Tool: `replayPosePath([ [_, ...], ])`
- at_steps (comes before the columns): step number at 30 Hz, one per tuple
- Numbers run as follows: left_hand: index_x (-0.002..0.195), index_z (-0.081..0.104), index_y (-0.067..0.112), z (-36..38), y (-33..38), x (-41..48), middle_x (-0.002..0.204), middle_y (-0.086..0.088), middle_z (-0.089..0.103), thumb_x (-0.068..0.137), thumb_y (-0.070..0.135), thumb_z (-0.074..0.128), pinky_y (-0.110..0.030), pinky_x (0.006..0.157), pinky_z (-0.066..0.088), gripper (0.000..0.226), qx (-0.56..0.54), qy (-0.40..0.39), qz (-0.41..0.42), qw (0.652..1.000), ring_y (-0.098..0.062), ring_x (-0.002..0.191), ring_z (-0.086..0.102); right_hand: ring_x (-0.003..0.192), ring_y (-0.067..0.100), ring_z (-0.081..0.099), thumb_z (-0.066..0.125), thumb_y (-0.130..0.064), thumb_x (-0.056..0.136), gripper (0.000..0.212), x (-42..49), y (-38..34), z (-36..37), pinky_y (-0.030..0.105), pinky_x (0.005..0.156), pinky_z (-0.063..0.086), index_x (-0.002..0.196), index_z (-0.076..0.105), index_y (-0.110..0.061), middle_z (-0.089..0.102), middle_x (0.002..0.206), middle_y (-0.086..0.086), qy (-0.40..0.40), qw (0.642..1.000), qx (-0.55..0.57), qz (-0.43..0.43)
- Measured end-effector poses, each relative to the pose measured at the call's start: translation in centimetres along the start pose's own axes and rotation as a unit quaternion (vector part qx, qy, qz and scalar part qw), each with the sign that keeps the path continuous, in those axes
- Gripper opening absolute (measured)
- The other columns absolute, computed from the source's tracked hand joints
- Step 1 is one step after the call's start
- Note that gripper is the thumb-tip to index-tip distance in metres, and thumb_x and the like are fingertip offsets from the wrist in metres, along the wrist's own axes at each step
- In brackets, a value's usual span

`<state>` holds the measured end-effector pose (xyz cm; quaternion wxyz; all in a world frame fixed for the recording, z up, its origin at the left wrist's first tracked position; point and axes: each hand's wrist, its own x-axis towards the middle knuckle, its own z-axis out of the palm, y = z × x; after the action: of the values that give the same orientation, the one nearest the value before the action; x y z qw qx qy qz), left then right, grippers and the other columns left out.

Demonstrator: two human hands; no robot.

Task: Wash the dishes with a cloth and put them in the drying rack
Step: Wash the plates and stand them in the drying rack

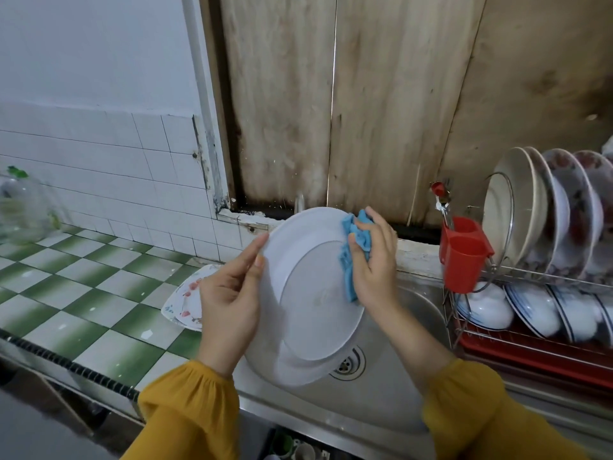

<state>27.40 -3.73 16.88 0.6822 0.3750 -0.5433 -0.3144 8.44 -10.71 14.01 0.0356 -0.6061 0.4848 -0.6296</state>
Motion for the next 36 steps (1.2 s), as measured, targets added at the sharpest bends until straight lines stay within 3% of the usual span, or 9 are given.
replayPosePath([
  [6,0.108,0.067,0.034,0.7,0.4,-0.3,0.108,0.027,0.066,0.094,0.008,0.059,-0.014,0.091,0.049,0.031,0.003,0.023,0.033,0.999,0.002,0.105,0.064,0.139,0.028,0.034,0.050,-0.031,0.094,0.035,-0.5,-3.7,1.7,0.054,0.115,0.021,0.126,0.056,-0.020,0.041,0.149,0.008,-0.046,0.976,-0.032,-0.211],
  [10,0.109,0.065,0.032,0.3,0.7,-0.6,0.104,0.037,0.061,0.095,0.002,0.054,-0.007,0.088,0.045,0.035,0.006,0.007,0.040,0.999,0.011,0.102,0.061,0.137,0.018,0.035,0.042,-0.052,0.090,0.045,0.2,-1.6,0.5,0.049,0.112,0.032,0.129,0.052,-0.033,0.039,0.149,0.001,0.061,0.994,0.054,0.069],
  [12,0.109,0.066,0.032,0.7,0.3,-0.4,0.109,0.033,0.062,0.095,0.006,0.057,-0.009,0.090,0.046,0.031,0.005,-0.013,0.036,0.999,0.007,0.106,0.062,0.137,0.018,0.035,0.038,-0.052,0.090,0.051,0.6,-1.9,0.7,0.048,0.112,0.031,0.135,0.048,-0.030,0.042,0.147,0.003,0.099,0.987,0.054,0.119],
  [16,0.109,0.067,0.031,2.0,-0.8,0.4,0.105,0.028,0.067,0.095,0.001,0.055,-0.014,0.091,0.048,0.035,-0.006,-0.011,0.009,1.000,0.003,0.106,0.064,0.146,0.024,0.022,0.038,-0.046,0.096,0.055,-1.9,-5.2,2.7,0.051,0.119,0.014,0.147,0.036,-0.027,0.027,0.158,0.003,0.001,0.996,-0.049,-0.074],
  [20,0.111,0.069,0.026,1.2,-1.4,1.6,0.106,0.007,0.074,0.097,0.004,0.054,-0.031,0.092,0.055,0.030,-0.086,0.059,-0.056,0.993,-0.015,0.106,0.068,0.150,0.029,0.013,0.039,-0.046,0.095,0.052,-4.4,-3.5,2.2,0.065,0.114,0.012,0.146,0.034,-0.038,0.022,0.160,0.003,-0.158,0.935,-0.151,-0.281],
  [27,0.114,0.068,0.027,1.2,-1.6,1.8,0.119,0.002,0.070,0.095,0.016,0.060,-0.044,0.105,0.046,0.023,-0.090,0.044,-0.049,0.994,-0.019,0.118,0.062,0.148,0.028,0.013,0.037,-0.046,0.093,0.049,1.2,-0.8,2.1,0.060,0.117,0.012,0.142,0.038,-0.042,0.021,0.161,0.003,0.017,0.996,-0.084,0.039],
  [30,0.115,0.067,0.024,1.8,-1.6,1.9,0.119,-0.002,0.069,0.097,0.008,0.054,-0.044,0.103,0.048,0.028,-0.075,0.032,-0.047,0.996,-0.018,0.116,0.063,0.149,0.031,0.012,0.039,-0.043,0.094,0.052,-1.6,-3.0,3.3,0.056,0.118,0.006,0.146,0.037,-0.035,0.019,0.161,0.006,-0.070,0.983,-0.105,-0.131],
  [33,0.111,0.069,0.025,1.0,-1.5,2.3,0.112,0.005,0.072,0.097,0.006,0.053,-0.040,0.098,0.052,0.028,-0.087,0.044,-0.054,0.994,-0.015,0.109,0.066,0.148,0.033,0.016,0.035,-0.050,0.099,0.047,-4.7,-0.6,2.1,0.065,0.114,0.012,0.144,0.037,-0.038,0.021,0.158,0.002,-0.163,0.900,-0.185,-0.359],
  [36,0.108,0.070,0.029,0.1,-1.5,2.7,0.112,0.005,0.072,0.097,0.008,0.054,-0.039,0.100,0.050,0.028,-0.089,0.048,-0.056,0.993,-0.017,0.110,0.065,0.150,0.026,0.011,0.030,-0.056,0.100,0.048,-3.0,2.5,0.9,0.066,0.112,0.017,0.146,0.030,-0.041,0.019,0.160,-0.003,-0.123,0.945,-0.174,-0.247],
])
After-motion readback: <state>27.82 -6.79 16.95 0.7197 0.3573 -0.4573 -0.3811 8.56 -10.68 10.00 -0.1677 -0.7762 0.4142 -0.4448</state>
